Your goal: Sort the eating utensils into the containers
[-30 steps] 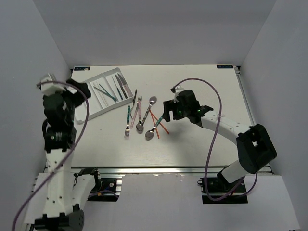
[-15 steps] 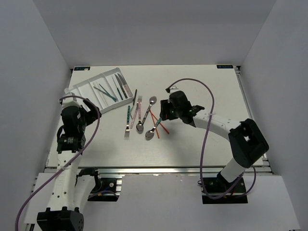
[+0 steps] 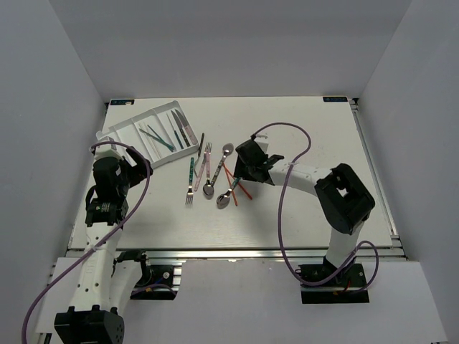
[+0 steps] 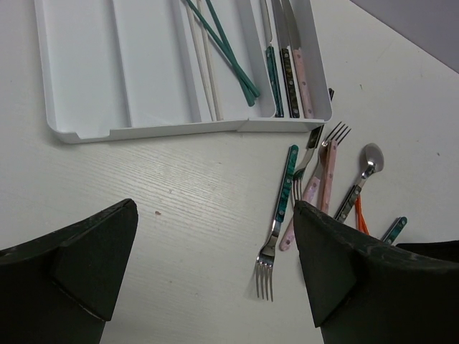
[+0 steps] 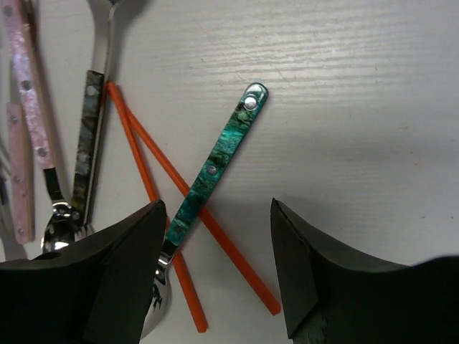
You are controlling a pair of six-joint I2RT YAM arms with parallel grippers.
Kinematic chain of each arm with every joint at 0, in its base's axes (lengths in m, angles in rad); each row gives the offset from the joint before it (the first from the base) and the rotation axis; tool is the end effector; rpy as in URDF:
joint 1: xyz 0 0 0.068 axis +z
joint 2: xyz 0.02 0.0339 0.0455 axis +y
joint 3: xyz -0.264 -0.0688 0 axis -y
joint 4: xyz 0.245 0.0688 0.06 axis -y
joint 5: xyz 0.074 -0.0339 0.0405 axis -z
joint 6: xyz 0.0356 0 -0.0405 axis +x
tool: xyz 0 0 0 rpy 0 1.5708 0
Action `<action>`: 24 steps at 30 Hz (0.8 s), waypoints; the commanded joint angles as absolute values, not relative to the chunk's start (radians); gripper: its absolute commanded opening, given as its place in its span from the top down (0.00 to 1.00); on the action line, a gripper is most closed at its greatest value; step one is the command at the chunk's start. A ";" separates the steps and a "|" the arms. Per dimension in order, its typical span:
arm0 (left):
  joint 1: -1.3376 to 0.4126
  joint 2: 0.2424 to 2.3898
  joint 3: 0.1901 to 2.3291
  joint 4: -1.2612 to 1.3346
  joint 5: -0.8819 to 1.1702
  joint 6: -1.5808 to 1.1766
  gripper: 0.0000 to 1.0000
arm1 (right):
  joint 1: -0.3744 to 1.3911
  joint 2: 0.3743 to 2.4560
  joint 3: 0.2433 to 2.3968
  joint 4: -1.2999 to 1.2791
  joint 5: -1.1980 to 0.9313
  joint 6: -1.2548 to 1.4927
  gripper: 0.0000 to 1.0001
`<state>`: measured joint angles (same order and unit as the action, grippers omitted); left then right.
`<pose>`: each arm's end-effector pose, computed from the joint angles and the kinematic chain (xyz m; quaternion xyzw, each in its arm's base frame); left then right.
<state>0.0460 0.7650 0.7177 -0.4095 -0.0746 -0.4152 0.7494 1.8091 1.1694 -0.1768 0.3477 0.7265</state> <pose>0.1751 0.0107 0.2964 -0.2131 0.8213 -0.0658 0.5251 0.2925 0.2556 0.1936 0.0532 0.9164 0.1250 0.3766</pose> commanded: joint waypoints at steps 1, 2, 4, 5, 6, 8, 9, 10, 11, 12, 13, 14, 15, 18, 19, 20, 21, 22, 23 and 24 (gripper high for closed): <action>0.041 0.762 0.746 -0.402 -0.061 -0.403 0.02 | 0.758 1.836 1.227 -0.212 0.475 0.844 0.36; 0.040 0.761 0.746 -0.402 -0.060 -0.403 0.02 | 0.759 1.850 1.241 -0.216 0.489 0.844 0.37; 0.038 0.759 0.744 -0.400 -0.054 -0.403 0.02 | 0.759 1.899 1.308 -0.276 0.517 0.857 0.38; 0.037 0.762 0.745 -0.402 -0.054 -0.403 0.02 | 0.759 1.917 1.327 -0.287 0.522 0.862 0.39; 0.037 0.762 0.746 -0.400 -0.051 -0.403 0.02 | 0.759 1.948 1.341 -0.299 0.525 0.868 0.40; 0.035 0.765 0.747 -0.403 -0.051 -0.402 0.02 | 0.759 1.976 1.367 -0.324 0.532 0.899 0.43; 0.035 0.764 0.747 -0.403 -0.051 -0.403 0.02 | 0.759 1.996 1.370 -0.327 0.532 0.913 0.44; 0.035 0.764 0.747 -0.405 -0.052 -0.403 0.02 | 0.759 2.003 1.370 -0.325 0.529 0.929 0.45; 0.035 0.762 0.747 -0.403 -0.052 -0.402 0.02 | 0.759 2.011 1.370 -0.325 0.529 0.949 0.48; 0.035 0.762 0.747 -0.405 -0.052 -0.402 0.02 | 0.759 2.022 1.370 -0.325 0.529 0.962 0.50; 0.035 0.762 0.747 -0.403 -0.051 -0.402 0.02 | 0.759 2.025 1.368 -0.324 0.526 0.969 0.52; 0.035 0.762 0.747 -0.403 -0.051 -0.402 0.02 | 0.759 2.028 1.364 -0.319 0.523 0.989 0.52; 0.035 0.761 0.749 -0.403 -0.051 -0.402 0.02 | 0.759 2.029 1.361 -0.319 0.523 1.002 0.54; 0.035 0.765 0.747 -0.403 -0.048 -0.402 0.02 | 0.759 2.026 1.358 -0.342 0.528 1.060 0.57; 0.034 0.767 0.747 -0.403 -0.048 -0.402 0.02 | 0.761 2.028 1.361 -0.353 0.528 1.083 0.58; 0.034 0.767 0.749 -0.403 -0.048 -0.400 0.02 | 0.759 2.032 1.365 -0.368 0.528 1.103 0.61; 0.034 0.767 0.747 -0.403 -0.048 -0.400 0.02 | 0.759 2.034 1.376 -0.385 0.526 1.132 0.63; 0.034 0.765 0.747 -0.403 -0.048 -0.400 0.02 | 0.759 2.036 1.381 -0.390 0.506 1.143 0.66; 0.034 0.765 0.747 -0.403 -0.048 -0.400 0.02 | 0.761 2.037 1.387 -0.397 0.503 1.155 0.68; 0.035 0.765 0.747 -0.403 -0.049 -0.400 0.02 | 0.759 2.040 1.394 -0.406 0.494 1.175 0.70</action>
